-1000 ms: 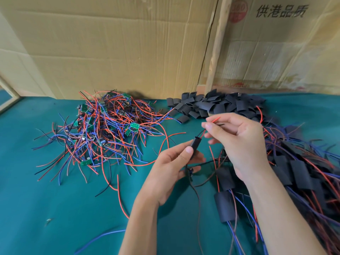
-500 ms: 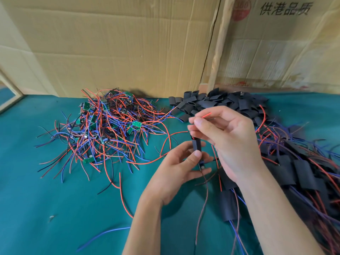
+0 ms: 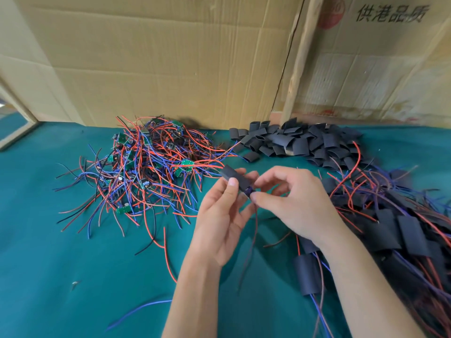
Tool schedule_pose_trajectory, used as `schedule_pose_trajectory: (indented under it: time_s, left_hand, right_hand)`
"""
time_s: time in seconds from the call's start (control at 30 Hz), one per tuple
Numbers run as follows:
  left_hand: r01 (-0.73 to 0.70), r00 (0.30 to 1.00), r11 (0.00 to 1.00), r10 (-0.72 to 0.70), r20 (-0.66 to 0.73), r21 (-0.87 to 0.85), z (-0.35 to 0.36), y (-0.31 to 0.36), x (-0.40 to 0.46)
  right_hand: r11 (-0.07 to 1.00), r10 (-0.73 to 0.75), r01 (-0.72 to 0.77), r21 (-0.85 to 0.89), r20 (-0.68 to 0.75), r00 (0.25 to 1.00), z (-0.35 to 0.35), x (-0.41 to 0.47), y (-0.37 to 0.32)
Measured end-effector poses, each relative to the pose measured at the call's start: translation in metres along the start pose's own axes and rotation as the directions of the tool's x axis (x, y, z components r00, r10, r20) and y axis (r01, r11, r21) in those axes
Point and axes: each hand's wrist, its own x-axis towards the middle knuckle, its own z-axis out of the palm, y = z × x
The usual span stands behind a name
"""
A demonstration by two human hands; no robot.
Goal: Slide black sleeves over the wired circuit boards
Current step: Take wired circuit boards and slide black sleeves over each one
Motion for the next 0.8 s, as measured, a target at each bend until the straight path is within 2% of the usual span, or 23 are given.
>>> schedule_pose_trajectory:
  time_s: [0.07,0.2,0.47,0.6,0.7,0.8]
  left_hand:
    - [0.0,1.0,1.0,0.0,-0.01,0.014,-0.0002,-0.0003,0.0]
    - [0.018,1.0,1.0,-0.018,-0.017,0.021,-0.002,-0.0012,0.0003]
    - [0.067,0.998,0.998,-0.067,0.022,0.009,-0.0004,-0.0017,-0.0004]
    - [0.07,0.997,0.996,-0.072,0.027,0.063,-0.0015,0.0006,-0.0011]
    - [0.078,0.996,0.985,-0.083,0.025,0.152,-0.0007,0.0002,-0.0017]
    - [0.101,0.991,0.967,-0.118,0.06,0.235,0.0007,-0.0043,-0.0037]
  right_hand:
    - [0.998,-0.022,0.02,-0.057,-0.027,0.999,0.0054,-0.0005,-0.0019]
    - [1.0,-0.027,0.026,-0.016,-0.052,0.998,0.0111,-0.0005,-0.0016]
    - [0.962,0.024,-0.005,0.273,-0.065,0.998,0.0044,0.0007,0.0044]
    - [0.866,0.12,-0.087,0.493,-0.036,0.992,0.0081,-0.0008,0.0047]
    - [0.704,0.217,-0.233,0.671,0.109,0.97,0.0078,-0.0004,0.0037]
    - [0.65,0.251,-0.314,0.692,0.195,0.948,0.0057,-0.0025,0.0034]
